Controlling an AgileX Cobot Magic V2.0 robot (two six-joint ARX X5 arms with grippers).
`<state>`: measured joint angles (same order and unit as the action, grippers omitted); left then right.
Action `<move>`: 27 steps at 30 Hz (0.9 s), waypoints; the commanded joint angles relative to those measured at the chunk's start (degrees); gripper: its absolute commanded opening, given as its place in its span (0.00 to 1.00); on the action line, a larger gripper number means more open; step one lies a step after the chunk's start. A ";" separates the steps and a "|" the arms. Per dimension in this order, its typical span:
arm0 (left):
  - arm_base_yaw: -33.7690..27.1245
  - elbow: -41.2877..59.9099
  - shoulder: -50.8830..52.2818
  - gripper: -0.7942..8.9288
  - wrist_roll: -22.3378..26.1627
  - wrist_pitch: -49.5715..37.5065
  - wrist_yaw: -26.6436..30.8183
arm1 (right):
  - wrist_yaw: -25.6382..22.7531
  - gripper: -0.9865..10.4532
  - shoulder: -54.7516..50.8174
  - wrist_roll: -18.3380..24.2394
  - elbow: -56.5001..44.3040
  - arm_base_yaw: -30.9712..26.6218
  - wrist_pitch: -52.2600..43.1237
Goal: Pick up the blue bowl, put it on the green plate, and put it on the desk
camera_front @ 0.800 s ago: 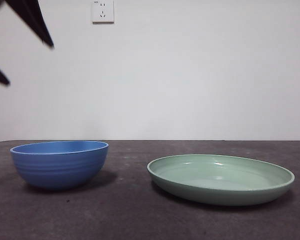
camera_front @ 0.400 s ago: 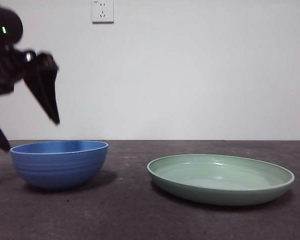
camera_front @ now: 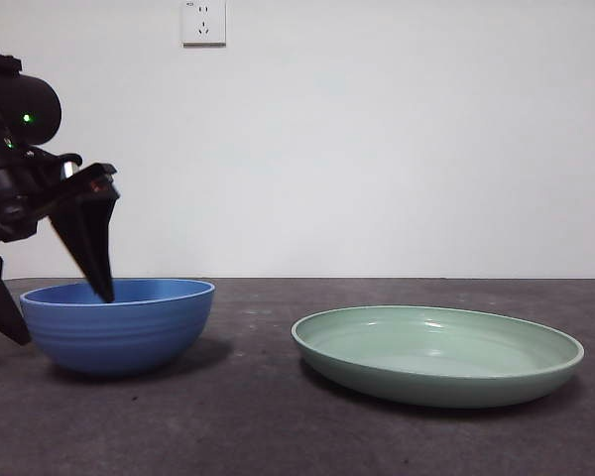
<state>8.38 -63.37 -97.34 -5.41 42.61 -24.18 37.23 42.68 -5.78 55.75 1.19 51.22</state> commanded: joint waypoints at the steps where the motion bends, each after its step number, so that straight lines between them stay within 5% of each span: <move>1: 0.17 -1.18 -1.79 0.35 -0.22 -0.24 0.22 | -0.17 0.54 0.28 0.66 0.94 0.17 -0.98; 7: 0.15 -1.18 -1.84 0.10 -0.17 -0.74 0.24 | -0.17 0.54 0.28 0.66 0.94 0.17 -1.07; 18: 1.86 -2.86 -1.84 0.09 -5.66 -1.70 0.24 | -0.17 0.54 0.28 0.68 0.94 0.17 -1.07; 27: 11.28 -12.46 -2.05 0.09 -8.76 1.31 1.92 | -0.17 0.54 0.28 0.66 0.94 0.17 -1.05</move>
<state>18.61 -73.87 -98.21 -13.47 43.88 -22.85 37.23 42.68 -5.78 55.75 1.19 50.68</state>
